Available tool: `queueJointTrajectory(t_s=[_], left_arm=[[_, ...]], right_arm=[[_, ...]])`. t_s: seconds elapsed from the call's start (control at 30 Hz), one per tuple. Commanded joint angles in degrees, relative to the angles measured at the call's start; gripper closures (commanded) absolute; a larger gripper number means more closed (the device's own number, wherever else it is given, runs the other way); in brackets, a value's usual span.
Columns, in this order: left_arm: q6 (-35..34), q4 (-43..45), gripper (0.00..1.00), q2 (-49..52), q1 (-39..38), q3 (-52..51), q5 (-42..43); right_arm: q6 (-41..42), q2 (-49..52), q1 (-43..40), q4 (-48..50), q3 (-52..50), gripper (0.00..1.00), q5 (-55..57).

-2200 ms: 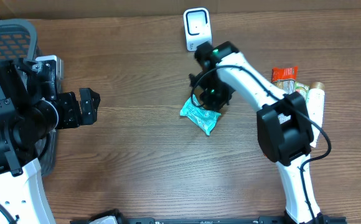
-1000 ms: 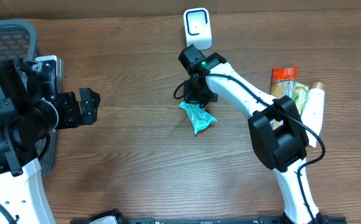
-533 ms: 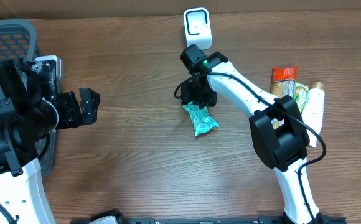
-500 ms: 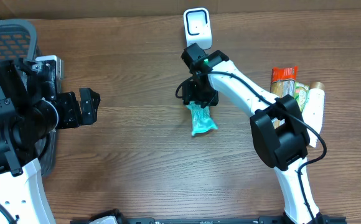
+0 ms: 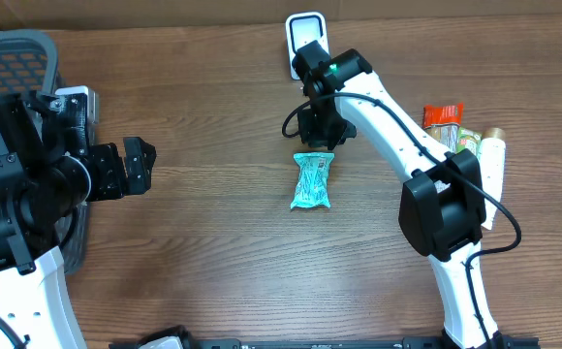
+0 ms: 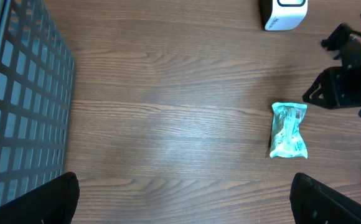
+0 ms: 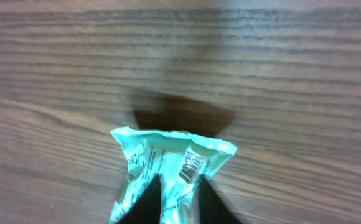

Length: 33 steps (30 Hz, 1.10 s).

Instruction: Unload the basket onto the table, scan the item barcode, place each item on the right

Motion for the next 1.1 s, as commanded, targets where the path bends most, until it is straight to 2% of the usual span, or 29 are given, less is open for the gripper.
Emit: queueJointTrajectory(t_s=[0.0,0.07,0.6,0.9,0.93,1.0,1.07], left_arm=[[1.1,0.1,0.00,0.2,0.2,-0.2,0.5],[1.1,0.1,0.00,0.2,0.2,-0.2,0.5],[1.1,0.1,0.00,0.2,0.2,-0.2,0.5],[1.1,0.1,0.00,0.2,0.2,-0.2,0.5],[1.1,0.1,0.01,0.2,0.2,-0.2,0.5],[1.1,0.1,0.00,0.2,0.2,-0.2,0.5],[1.1,0.1,0.00,0.2,0.2,-0.2,0.5]], right_arm=[[-0.6,-1.0,1.4,1.7,-4.5,0.93,0.4],[-1.7,-1.0,2.2,2.7,-6.6,0.96,0.4],[-5.2,-1.0,3.5,4.9,-10.6,0.96,3.5],[-7.8,-1.0,3.4,8.8,-17.0,0.94,3.5],[-8.1,-1.0,3.3,8.6,-17.0,0.87,3.7],[-8.1,-1.0,3.2,8.2,-17.0,0.43,4.7],[-8.1,-1.0,3.0,7.9,-17.0,0.24,5.6]])
